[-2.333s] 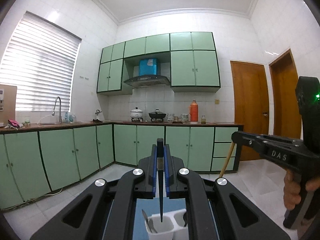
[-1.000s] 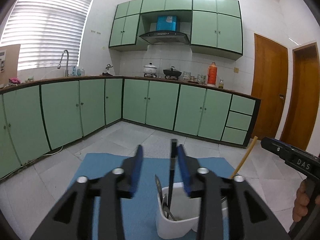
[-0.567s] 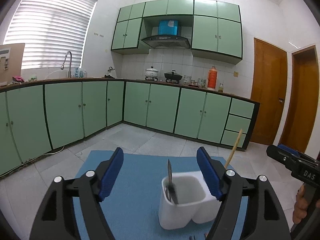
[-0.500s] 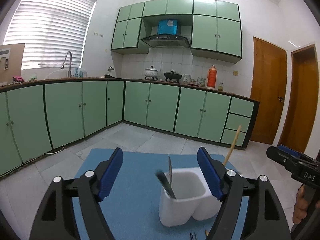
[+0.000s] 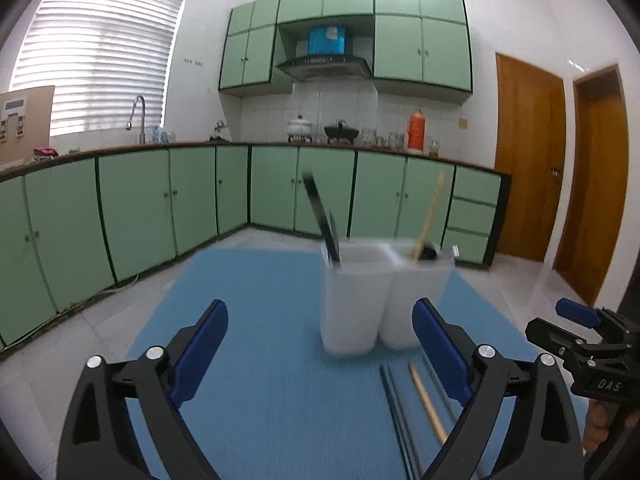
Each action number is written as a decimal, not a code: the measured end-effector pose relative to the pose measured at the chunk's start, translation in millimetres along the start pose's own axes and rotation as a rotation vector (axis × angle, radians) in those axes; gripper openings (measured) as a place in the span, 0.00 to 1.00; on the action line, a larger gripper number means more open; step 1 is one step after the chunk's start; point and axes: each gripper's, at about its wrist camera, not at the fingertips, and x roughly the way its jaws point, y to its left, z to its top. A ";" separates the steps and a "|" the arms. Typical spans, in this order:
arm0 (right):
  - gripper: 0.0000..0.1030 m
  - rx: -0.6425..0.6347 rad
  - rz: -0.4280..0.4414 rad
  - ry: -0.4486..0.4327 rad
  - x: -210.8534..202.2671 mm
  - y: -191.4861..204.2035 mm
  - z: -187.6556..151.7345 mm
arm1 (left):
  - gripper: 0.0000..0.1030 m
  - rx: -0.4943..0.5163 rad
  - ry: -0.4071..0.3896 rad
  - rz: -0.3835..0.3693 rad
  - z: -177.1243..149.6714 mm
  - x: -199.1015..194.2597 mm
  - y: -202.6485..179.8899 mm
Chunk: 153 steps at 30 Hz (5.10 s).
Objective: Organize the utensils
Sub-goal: 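Move both tools back to the remaining chopsticks on the table, then grasp the grey chopstick with right tool while left tool grasps the gold-banded black chopstick, then carry both held chopsticks to the white holder and lower them in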
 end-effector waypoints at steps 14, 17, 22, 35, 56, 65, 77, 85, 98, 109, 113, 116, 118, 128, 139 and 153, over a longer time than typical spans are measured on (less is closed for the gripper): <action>0.86 -0.048 -0.131 0.019 -58.4 34.9 -109.7 | 0.89 0.078 0.074 0.045 -95.4 -58.2 -14.7; 0.78 -0.052 -0.128 0.010 -62.7 41.5 -120.9 | 0.89 0.092 0.075 0.061 -110.6 -67.0 -18.8; 0.67 -0.040 -0.128 0.014 -61.6 47.3 -132.6 | 0.89 0.078 0.079 0.060 -123.2 -78.9 -20.7; 0.29 -0.097 -0.144 -0.025 -57.6 74.2 -156.2 | 0.89 0.063 0.091 0.063 -140.7 -91.7 -19.9; 0.06 -0.082 -0.153 -0.047 -55.0 78.7 -156.8 | 0.88 0.060 0.104 0.033 -139.5 -92.2 -26.3; 0.05 -0.050 -0.185 -0.041 -63.8 59.5 -159.3 | 0.77 0.085 0.159 -0.030 -148.2 -86.2 -41.6; 0.05 -0.033 -0.177 -0.040 -66.6 51.3 -163.4 | 0.60 0.093 0.191 -0.011 -154.4 -75.9 -59.0; 0.05 -0.021 -0.163 -0.044 -69.6 46.3 -164.1 | 0.25 0.108 0.177 -0.022 -153.8 -74.5 -76.7; 0.05 -0.030 -0.158 -0.087 -83.9 39.8 -158.2 | 0.06 0.098 0.139 -0.011 -138.9 -84.1 -78.9; 0.05 -0.052 -0.102 -0.195 -115.3 28.6 -96.0 | 0.06 0.135 -0.049 -0.003 -80.6 -125.1 -78.4; 0.05 -0.016 -0.051 -0.210 -123.2 16.0 -56.8 | 0.06 0.128 -0.106 -0.021 -51.3 -133.8 -77.8; 0.05 0.018 -0.014 -0.188 -123.1 7.6 -28.1 | 0.06 0.118 -0.123 -0.040 -29.2 -134.5 -75.6; 0.05 0.028 0.010 -0.178 -122.1 4.5 -10.2 | 0.06 0.106 -0.132 -0.047 -15.2 -132.7 -73.2; 0.05 0.000 0.037 -0.172 -108.4 11.0 56.5 | 0.06 0.055 -0.135 -0.079 37.5 -113.8 -56.4; 0.05 -0.063 0.075 -0.193 -91.4 23.3 111.6 | 0.06 0.029 -0.168 -0.109 78.1 -93.7 -39.6; 0.05 -0.121 0.083 -0.283 -65.6 27.7 210.9 | 0.06 0.034 -0.279 -0.115 154.7 -57.1 -38.5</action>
